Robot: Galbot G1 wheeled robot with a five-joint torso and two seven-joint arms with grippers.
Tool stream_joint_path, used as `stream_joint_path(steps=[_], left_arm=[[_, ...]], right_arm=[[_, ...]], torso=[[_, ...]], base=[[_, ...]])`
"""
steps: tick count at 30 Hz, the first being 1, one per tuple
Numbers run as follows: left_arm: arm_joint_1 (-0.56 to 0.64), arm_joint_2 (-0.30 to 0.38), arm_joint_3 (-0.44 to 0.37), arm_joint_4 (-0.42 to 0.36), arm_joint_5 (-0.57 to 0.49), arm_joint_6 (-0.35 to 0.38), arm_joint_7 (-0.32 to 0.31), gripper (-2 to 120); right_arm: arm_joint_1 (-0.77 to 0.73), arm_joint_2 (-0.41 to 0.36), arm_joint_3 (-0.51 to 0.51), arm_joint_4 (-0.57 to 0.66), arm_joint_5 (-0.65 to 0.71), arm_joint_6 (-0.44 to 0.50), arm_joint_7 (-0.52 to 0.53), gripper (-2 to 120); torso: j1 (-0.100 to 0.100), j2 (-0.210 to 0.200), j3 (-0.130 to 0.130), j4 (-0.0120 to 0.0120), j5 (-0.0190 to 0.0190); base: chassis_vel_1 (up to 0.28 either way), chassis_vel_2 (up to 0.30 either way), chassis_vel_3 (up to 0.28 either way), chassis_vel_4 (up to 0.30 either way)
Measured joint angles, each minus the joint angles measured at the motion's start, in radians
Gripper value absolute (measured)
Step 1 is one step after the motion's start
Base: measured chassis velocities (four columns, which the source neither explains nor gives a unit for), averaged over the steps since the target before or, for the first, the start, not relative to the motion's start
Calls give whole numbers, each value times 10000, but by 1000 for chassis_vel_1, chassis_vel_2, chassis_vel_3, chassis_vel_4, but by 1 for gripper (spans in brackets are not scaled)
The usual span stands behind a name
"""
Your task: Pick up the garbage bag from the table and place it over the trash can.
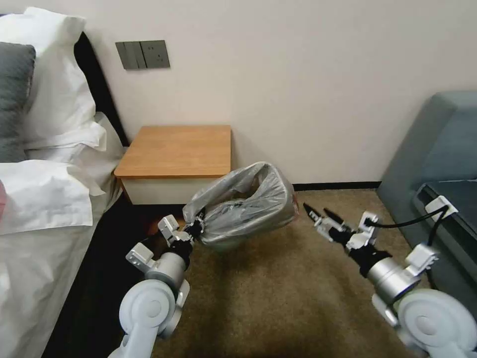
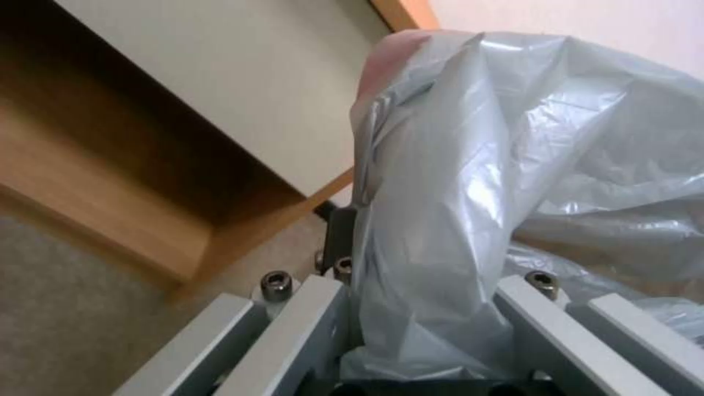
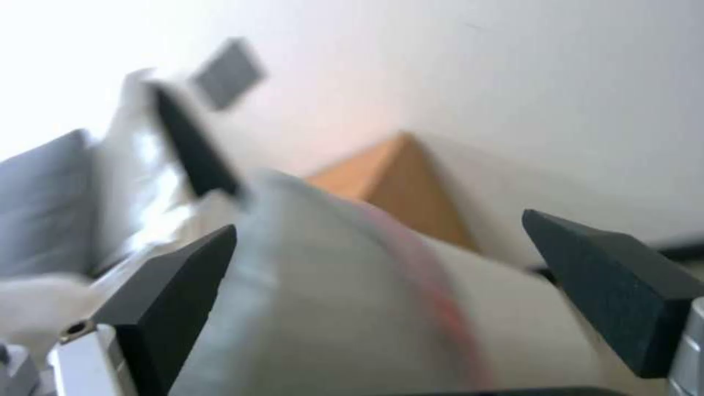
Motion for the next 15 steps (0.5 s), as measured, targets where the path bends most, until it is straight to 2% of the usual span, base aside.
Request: stream_joint_path(steps=[1,2,4,5,7,8,9,11,12,13,14,15], left_arm=[[59,68,76,0,384,0,70,5],[59,68,76,0,384,0,70,5],[178,217,201,-2,1365,0,376,5],[178,217,201,-2,1365,0,376,5],[310,385,345,-29,2739,0,708,5],[310,385,345,-29,2739,0,708,5],[346,409,389,-55,3074,-1,786,5],[402,405,502,-96,3648,-13,909,5],[427,400,537,-97,3890,-20,984,5],[427,400,537,-97,3890,-20,984,5],[441,395,557,-98,4037,-26,1026,5],[481,392,572,-112,4294,-40,1133,5]], right_arm=[[124,-339,-101,214,-163,-8,-278,100],[124,-339,-101,214,-163,-8,-278,100],[607,-1432,-494,488,-758,-168,-994,99],[607,-1432,-494,488,-758,-168,-994,99],[1795,-3095,-1392,541,-1715,-584,-2156,91],[1795,-3095,-1392,541,-1715,-584,-2156,91],[2452,-3584,-1991,502,-2018,-663,-2535,86],[4153,-4276,-3821,386,-2466,-829,-3015,76],[5082,-4435,-4939,237,-2853,-897,-3174,71],[5082,-4435,-4939,237,-2853,-897,-3174,71],[5698,-4445,-5652,81,-3143,-928,-3236,68],[6736,-4334,-6859,-252,-3594,-973,-3283,61]], torso=[[0,1,-1,-1,0],[0,1,-1,-1,0],[0,1,0,-1,2],[0,1,0,-1,2],[0,1,0,3,-1],[0,1,0,3,-1],[0,0,0,3,-1],[0,0,1,4,-3],[0,0,1,2,-2],[0,0,1,2,-2],[0,0,1,2,-1],[0,0,1,0,0]], base=[[0,0,0,0],[0,0,0,0],[0,0,0,0],[0,0,0,0],[0,0,0,0],[0,0,0,0],[0,0,0,0],[0,0,0,0],[0,0,0,0],[0,0,0,0],[0,0,0,0],[0,0,0,0]])
